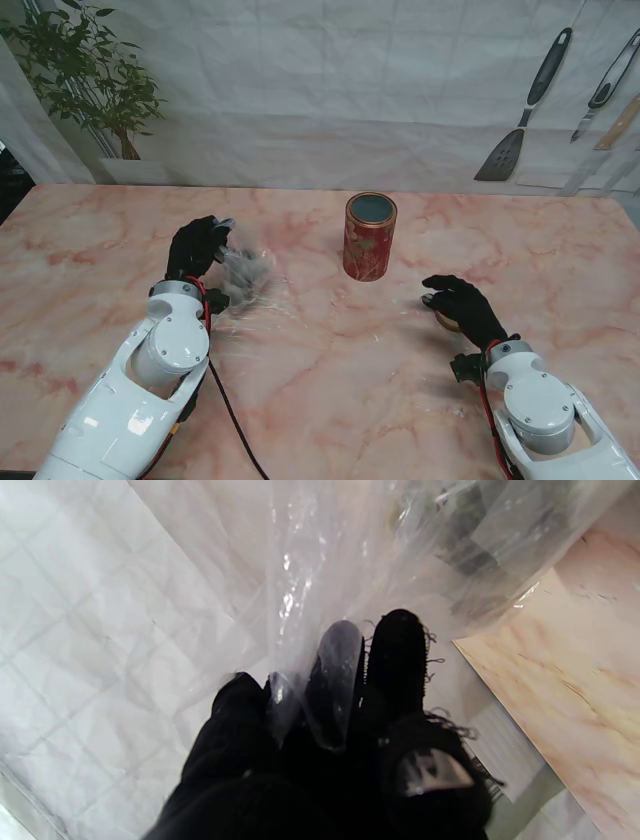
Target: Insert tea bags into the tea bag box
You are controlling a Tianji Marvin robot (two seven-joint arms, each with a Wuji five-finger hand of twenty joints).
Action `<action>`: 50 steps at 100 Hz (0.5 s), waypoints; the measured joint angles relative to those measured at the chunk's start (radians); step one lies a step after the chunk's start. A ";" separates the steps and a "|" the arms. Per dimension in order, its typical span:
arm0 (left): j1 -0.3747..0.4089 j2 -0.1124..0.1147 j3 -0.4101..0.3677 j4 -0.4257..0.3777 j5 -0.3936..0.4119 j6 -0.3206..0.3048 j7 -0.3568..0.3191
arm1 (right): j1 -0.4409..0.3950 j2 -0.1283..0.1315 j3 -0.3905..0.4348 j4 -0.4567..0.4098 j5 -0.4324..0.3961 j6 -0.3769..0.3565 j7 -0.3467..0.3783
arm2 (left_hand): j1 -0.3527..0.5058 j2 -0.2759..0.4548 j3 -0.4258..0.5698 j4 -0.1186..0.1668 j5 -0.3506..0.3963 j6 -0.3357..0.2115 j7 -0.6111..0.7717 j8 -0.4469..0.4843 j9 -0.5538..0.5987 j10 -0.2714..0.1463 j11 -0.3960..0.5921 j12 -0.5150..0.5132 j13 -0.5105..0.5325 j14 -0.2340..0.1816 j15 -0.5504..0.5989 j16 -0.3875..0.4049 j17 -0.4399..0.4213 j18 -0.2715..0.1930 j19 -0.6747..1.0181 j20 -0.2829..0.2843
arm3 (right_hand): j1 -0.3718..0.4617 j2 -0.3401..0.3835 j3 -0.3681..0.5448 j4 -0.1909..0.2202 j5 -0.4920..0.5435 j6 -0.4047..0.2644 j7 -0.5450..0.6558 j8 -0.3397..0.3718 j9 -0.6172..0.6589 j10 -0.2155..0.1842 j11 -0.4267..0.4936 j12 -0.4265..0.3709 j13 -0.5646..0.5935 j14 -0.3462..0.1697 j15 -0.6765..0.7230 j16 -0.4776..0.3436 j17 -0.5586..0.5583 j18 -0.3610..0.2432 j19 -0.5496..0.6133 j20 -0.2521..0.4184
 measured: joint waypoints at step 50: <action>0.003 0.013 -0.073 0.010 0.035 0.124 -0.023 | 0.007 0.001 -0.010 0.009 0.014 0.002 0.014 | 0.000 0.000 0.000 0.000 0.000 0.000 0.005 -0.004 -0.002 0.000 0.000 0.000 0.000 0.000 0.000 0.000 0.000 0.000 -0.002 -0.010 | -0.001 0.025 -0.025 0.000 0.000 0.001 -0.010 0.001 0.000 0.002 0.000 0.000 -0.001 0.000 0.000 0.002 -0.002 0.000 0.000 0.012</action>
